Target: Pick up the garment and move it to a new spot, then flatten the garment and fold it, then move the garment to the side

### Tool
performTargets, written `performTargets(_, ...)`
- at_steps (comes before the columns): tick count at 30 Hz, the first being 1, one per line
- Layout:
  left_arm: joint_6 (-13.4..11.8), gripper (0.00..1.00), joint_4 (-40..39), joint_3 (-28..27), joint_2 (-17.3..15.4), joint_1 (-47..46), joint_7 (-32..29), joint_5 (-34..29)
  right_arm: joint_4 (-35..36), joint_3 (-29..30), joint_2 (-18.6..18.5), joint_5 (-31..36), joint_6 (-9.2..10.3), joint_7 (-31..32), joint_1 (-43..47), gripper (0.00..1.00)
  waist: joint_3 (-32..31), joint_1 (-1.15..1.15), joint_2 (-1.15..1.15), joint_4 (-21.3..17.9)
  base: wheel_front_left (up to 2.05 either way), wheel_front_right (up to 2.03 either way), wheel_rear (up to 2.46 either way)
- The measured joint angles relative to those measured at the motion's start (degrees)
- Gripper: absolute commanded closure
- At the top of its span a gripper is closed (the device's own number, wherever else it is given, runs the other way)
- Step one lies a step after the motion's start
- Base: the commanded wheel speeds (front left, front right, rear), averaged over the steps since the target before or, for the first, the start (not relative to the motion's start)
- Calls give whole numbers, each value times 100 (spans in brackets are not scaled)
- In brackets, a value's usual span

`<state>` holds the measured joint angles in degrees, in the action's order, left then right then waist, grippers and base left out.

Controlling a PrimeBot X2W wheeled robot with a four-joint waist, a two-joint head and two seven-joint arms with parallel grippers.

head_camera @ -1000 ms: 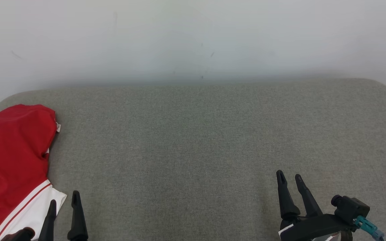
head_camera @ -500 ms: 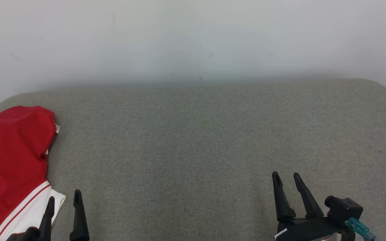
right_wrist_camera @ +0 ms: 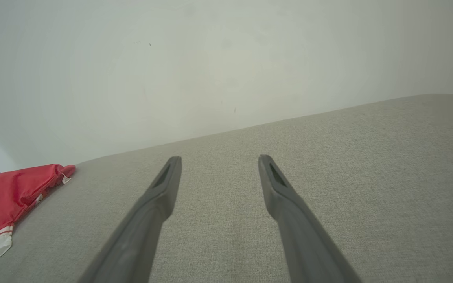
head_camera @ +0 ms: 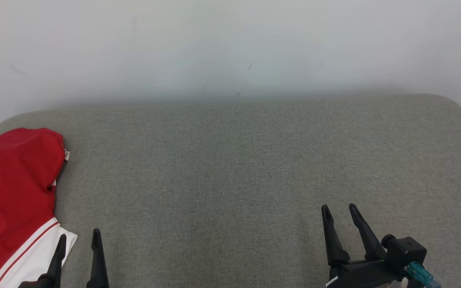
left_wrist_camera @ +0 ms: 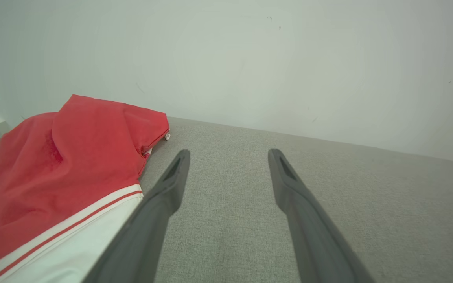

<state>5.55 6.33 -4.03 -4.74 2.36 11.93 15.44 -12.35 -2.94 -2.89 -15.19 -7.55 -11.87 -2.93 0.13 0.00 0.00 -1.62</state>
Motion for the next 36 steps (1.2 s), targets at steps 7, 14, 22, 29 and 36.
performTargets(7, 48, 0, -15, -25, 3, 36, 68, -291, 19, 7, 0, 257, 0, -78, 14, 0, -7, 0, 0, -20, 0, 0, 0)
performTargets(14, 77, 0, -4, -78, 15, 63, 158, -565, 11, 41, -2, 509, 0, -158, 41, 0, -6, 0, 0, -37, 0, 0, 0)
performTargets(22, 102, 0, -12, -166, 38, 86, 231, -847, -2, 107, -2, 733, 0, -237, 46, 0, 3, 0, 0, -56, 0, 0, 0)
performTargets(29, 136, 0, -16, -234, 67, 113, 310, -1045, -37, 126, -2, 816, 0, -313, 51, 0, 3, 0, 0, -72, 0, 0, 0)
performTargets(36, 153, 0, -13, -274, 92, 113, 312, -1040, -53, 130, -2, 771, 0, -325, 52, 0, 4, 0, 0, -67, 0, 0, 0)
